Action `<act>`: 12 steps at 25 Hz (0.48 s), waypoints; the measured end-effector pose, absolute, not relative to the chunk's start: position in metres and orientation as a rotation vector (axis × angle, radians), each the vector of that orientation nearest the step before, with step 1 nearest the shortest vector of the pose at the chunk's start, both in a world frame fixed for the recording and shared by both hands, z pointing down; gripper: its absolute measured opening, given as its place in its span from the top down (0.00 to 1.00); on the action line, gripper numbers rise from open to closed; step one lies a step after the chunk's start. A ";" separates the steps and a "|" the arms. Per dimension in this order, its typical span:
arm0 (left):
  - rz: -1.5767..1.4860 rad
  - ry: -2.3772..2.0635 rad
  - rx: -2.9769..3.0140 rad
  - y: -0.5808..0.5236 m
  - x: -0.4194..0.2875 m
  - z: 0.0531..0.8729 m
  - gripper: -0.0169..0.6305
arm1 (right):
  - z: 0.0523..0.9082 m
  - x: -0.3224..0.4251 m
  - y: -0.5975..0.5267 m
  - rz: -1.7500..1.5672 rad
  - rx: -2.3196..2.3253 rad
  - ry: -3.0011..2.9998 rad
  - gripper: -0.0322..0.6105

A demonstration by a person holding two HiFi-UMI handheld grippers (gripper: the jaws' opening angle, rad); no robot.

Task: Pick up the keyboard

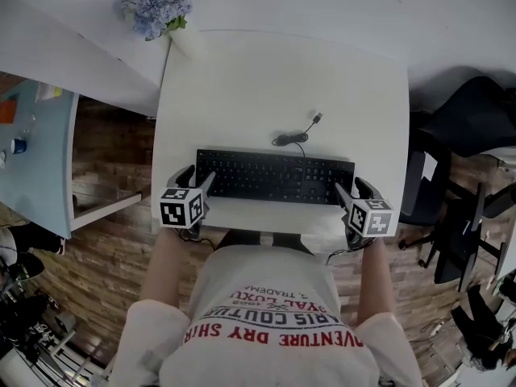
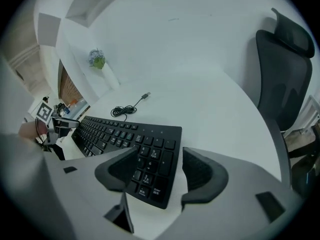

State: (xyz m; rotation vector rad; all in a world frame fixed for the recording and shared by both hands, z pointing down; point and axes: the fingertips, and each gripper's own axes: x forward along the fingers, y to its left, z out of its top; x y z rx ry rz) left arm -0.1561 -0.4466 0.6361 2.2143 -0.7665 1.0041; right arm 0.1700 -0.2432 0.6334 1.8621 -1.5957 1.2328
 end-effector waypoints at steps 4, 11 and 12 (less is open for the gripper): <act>0.994 -0.698 2.150 -0.448 -0.151 0.645 0.59 | 0.644 0.169 -0.242 1.347 1.835 -1.612 0.53; 0.954 -0.633 2.130 -0.447 -0.151 0.649 0.59 | 0.648 0.170 -0.240 1.445 1.797 -1.664 0.53; 0.953 -0.622 2.129 -0.447 -0.151 0.649 0.59 | 0.648 0.170 -0.240 1.442 1.785 -1.660 0.53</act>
